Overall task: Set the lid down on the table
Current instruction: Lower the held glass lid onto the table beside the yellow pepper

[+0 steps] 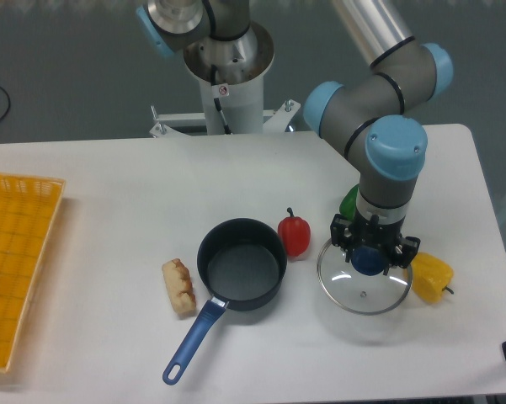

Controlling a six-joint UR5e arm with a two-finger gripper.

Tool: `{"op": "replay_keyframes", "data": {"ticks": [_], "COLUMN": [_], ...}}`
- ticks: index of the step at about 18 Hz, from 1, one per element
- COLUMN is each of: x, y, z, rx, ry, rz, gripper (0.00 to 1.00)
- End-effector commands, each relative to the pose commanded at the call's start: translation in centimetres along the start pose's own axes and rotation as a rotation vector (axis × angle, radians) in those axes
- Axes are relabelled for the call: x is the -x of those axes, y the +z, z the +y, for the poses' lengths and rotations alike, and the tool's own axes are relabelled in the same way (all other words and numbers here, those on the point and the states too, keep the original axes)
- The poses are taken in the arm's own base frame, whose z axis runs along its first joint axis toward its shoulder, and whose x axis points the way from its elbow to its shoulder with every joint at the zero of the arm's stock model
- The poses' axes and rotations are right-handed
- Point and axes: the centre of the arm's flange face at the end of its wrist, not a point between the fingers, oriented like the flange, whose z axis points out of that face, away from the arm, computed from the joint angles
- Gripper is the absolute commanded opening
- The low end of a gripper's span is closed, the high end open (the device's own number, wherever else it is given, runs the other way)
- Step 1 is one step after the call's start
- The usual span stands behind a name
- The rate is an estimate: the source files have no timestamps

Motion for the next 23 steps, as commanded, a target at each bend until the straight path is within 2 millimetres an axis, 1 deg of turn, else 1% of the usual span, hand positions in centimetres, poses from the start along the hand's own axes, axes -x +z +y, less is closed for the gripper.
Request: {"op": "replay_keyframes", "data": {"ticks": [2,3,6,12,16,19,23], "x": [-0.1,-0.5,-0.7,-1.0,-1.0,-1.5,-1.7], "y": [0.6,1.1,2.5,3.7,4.2,4.9,5.5], "z": [0.0,-0.3,-0.3,-0.1,0.0,-0.5,-0.3], "rx": [0.005,0.008,0.023,0.038,0.042,0.046,0.054], "ry": [0.001,0.008,0.008,0.008,0.007,0.015,0.014], "rz": [0.008,0.015,0.035,0.053,0.060,0.067,0.076], "gripper": [0.55,0.55,0.55,0.55,0.55,0.55,0.55]}}
